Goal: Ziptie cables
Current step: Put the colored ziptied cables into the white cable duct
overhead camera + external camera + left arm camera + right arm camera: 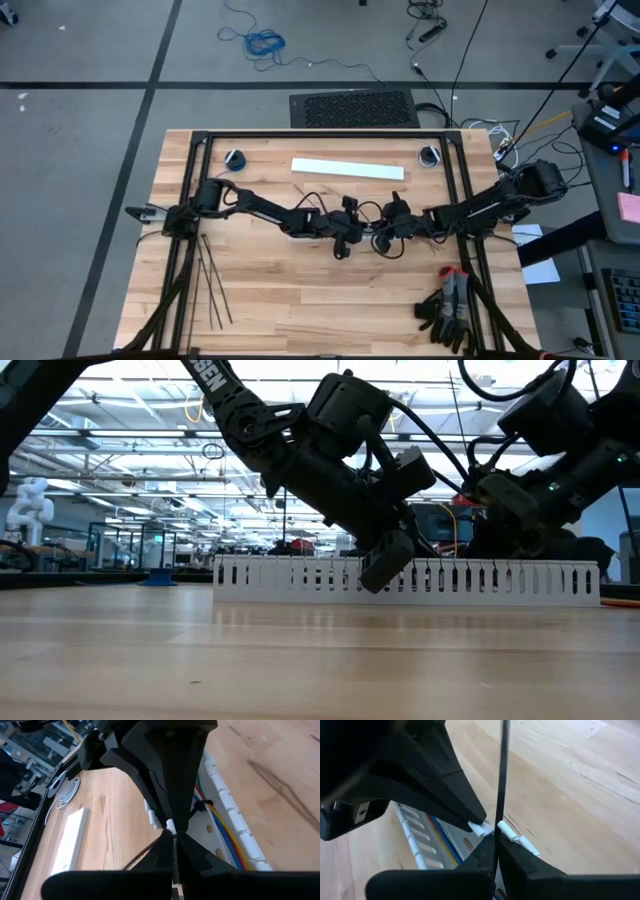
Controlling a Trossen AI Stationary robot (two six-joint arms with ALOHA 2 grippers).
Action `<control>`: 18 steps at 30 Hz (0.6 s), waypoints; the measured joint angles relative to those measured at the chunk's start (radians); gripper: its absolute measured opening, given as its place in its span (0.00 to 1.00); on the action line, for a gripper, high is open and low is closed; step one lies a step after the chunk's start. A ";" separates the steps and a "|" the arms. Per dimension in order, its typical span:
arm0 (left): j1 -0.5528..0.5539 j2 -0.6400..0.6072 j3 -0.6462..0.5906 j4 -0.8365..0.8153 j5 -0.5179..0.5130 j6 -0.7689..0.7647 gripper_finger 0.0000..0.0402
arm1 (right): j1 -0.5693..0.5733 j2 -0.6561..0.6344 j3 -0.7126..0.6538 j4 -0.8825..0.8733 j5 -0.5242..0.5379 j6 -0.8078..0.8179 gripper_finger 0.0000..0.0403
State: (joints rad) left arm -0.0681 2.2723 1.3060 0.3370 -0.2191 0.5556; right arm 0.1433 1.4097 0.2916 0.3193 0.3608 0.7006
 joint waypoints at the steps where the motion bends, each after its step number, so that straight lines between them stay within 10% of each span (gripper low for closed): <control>1: 0.000 0.000 -0.001 0.005 -0.004 0.000 0.03 | 0.001 0.000 0.000 0.002 0.002 0.001 0.03; 18: -0.016 -0.092 0.000 0.009 -0.256 -0.051 0.05 | 0.079 -0.370 -0.006 -0.074 0.082 -0.162 0.06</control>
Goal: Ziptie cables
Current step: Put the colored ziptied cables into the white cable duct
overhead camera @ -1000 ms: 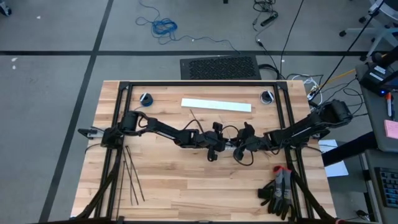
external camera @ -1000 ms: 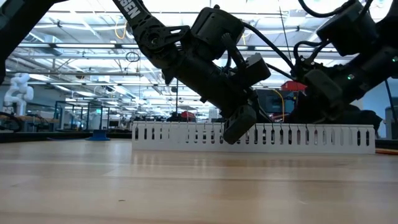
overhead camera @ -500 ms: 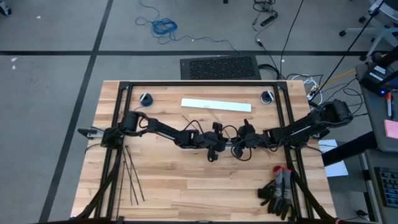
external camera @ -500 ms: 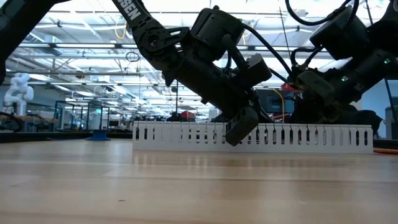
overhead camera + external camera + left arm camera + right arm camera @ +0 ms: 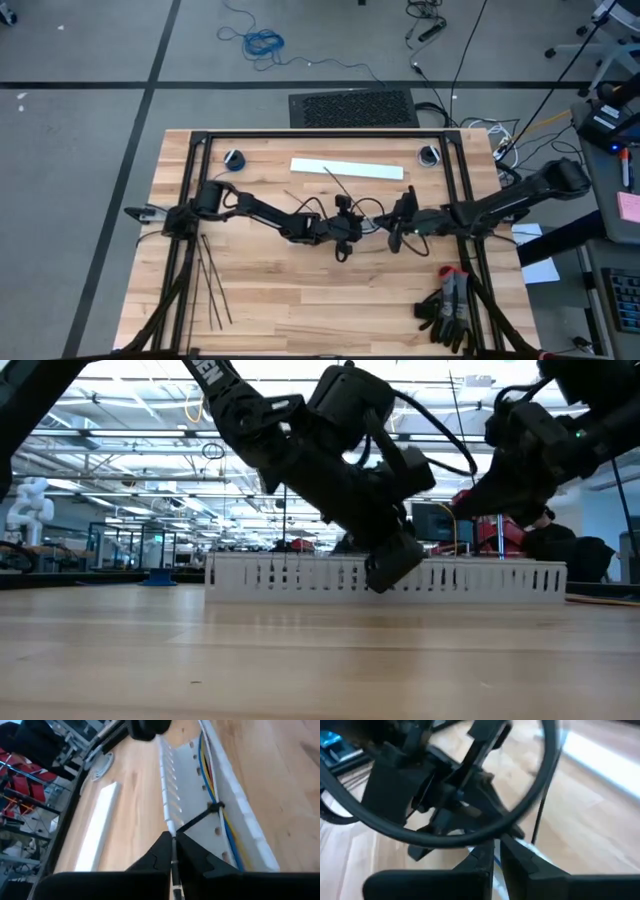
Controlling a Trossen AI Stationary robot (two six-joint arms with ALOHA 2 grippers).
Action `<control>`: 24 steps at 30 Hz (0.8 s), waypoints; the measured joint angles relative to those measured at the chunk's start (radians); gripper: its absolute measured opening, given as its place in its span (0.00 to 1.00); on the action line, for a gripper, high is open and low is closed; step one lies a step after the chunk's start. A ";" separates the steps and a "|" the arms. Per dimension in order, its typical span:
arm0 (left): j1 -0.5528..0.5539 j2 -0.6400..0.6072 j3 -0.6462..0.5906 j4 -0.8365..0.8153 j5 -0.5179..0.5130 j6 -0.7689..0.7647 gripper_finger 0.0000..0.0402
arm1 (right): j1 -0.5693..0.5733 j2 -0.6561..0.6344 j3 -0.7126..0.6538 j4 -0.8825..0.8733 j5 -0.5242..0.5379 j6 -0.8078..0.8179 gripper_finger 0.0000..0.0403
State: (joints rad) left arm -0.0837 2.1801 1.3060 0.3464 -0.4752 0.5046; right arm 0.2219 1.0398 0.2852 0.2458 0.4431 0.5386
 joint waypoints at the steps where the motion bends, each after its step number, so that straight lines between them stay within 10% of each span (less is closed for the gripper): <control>1: 0.000 -0.009 0.000 -0.001 0.000 0.001 0.07 | 0.004 -0.017 0.000 -0.018 0.019 0.002 0.06; 24: 0.056 -0.079 0.000 -0.514 0.134 -0.217 0.16 | 0.048 -0.092 0.003 -0.296 0.214 0.067 0.05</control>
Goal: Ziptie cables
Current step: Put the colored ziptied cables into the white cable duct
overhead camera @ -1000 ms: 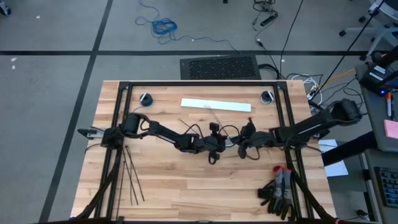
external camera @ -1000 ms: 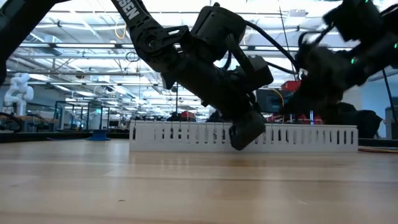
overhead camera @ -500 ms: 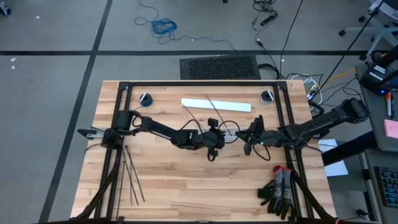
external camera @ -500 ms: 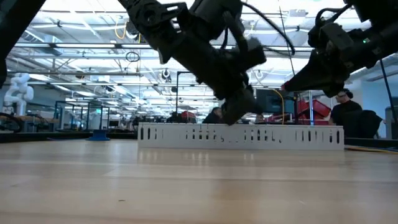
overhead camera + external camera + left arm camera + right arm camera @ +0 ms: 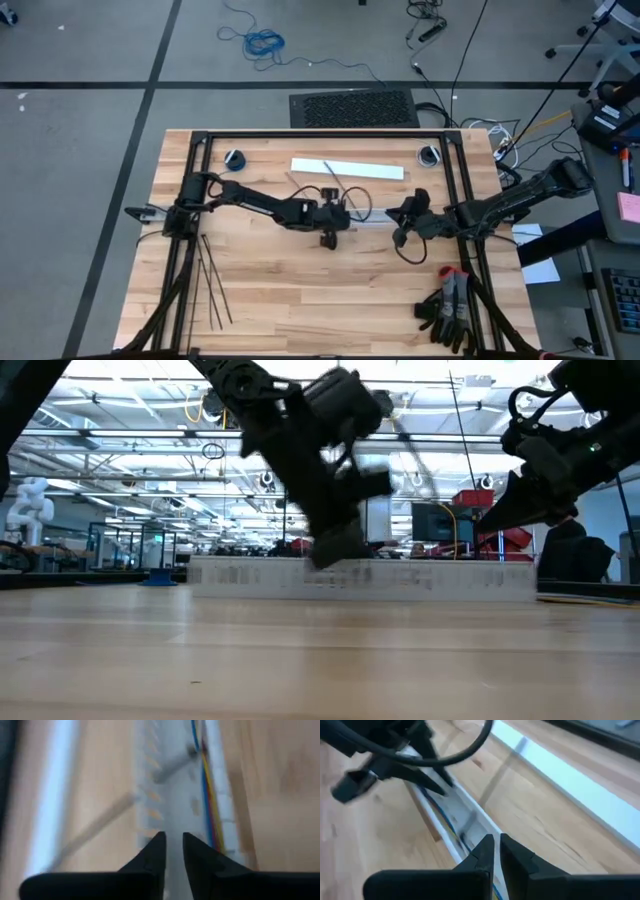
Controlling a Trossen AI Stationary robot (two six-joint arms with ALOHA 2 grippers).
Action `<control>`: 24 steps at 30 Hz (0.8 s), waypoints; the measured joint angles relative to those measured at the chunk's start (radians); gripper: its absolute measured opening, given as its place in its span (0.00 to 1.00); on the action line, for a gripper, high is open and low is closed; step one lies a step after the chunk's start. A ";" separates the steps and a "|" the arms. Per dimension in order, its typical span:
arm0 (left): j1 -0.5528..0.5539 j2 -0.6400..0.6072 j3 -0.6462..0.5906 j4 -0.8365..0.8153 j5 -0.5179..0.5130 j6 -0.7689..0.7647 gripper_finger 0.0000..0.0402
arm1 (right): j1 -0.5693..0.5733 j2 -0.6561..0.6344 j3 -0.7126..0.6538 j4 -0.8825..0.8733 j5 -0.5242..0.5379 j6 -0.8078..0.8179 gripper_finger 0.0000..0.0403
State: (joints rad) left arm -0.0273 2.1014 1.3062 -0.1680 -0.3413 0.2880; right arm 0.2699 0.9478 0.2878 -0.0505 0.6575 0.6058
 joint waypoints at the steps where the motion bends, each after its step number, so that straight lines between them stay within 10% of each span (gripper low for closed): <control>1: 0.000 0.001 -0.001 -0.044 -0.002 -0.026 0.16 | 0.000 0.000 0.000 -0.004 0.000 0.007 0.05; 24: -0.088 -0.343 -0.106 -0.337 -0.264 -0.153 0.16 | -0.029 -0.004 0.001 0.084 0.022 -0.094 0.05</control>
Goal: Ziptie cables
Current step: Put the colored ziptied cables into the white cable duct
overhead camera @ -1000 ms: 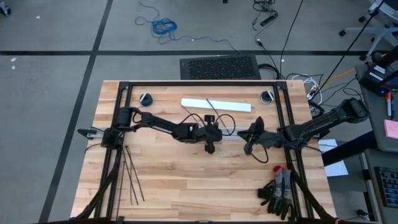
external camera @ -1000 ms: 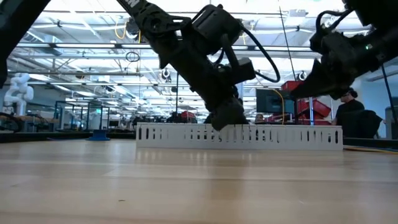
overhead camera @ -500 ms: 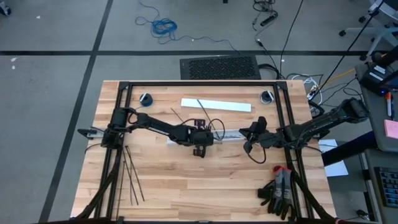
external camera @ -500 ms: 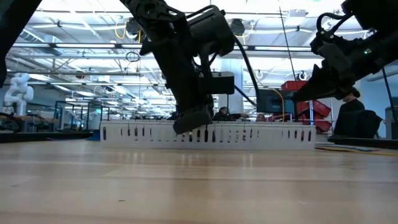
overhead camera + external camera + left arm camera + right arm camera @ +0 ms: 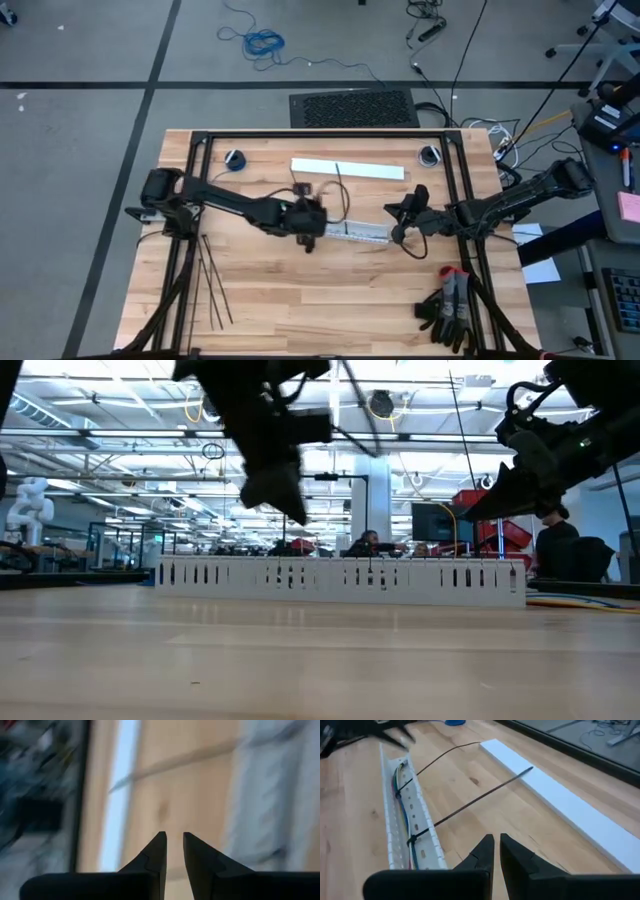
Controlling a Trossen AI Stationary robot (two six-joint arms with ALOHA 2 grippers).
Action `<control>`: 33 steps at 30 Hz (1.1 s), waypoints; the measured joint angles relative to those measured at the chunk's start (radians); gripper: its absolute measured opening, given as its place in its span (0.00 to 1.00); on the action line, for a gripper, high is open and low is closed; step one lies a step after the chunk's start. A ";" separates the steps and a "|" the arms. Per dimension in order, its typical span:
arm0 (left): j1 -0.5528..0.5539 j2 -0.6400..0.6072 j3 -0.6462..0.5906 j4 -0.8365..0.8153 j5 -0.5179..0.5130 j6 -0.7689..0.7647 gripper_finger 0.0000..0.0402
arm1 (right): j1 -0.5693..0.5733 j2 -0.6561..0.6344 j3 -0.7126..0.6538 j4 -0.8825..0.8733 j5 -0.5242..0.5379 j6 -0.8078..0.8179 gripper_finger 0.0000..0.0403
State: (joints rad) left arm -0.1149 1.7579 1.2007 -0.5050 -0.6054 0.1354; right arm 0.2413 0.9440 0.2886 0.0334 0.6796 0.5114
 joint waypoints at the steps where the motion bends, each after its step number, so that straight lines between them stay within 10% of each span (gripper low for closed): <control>1: 0.003 -0.015 -0.019 -0.036 -0.045 -0.027 0.16 | 0.000 0.000 0.000 -0.002 -0.003 0.001 0.05; 6: 0.006 -0.102 -0.121 -0.064 -0.187 -0.116 0.16 | 0.001 -0.002 0.000 -0.159 -0.036 0.109 0.05; 12: 0.017 -0.315 -0.323 0.222 -0.128 -0.117 0.16 | 0.034 -0.001 0.000 -0.422 -0.102 0.346 0.02; 19: 0.127 -0.596 -0.663 0.764 0.165 -0.086 0.16 | 0.077 0.026 0.000 -0.396 -0.129 0.391 0.00; 33: 0.233 -0.651 -0.784 0.801 0.174 -0.155 0.16 | 0.023 0.417 0.003 0.041 -0.160 0.379 0.00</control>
State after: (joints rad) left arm 0.1180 1.1065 0.4168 0.2959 -0.4310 -0.0198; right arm 0.2643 1.3610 0.2915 0.0740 0.5198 0.8900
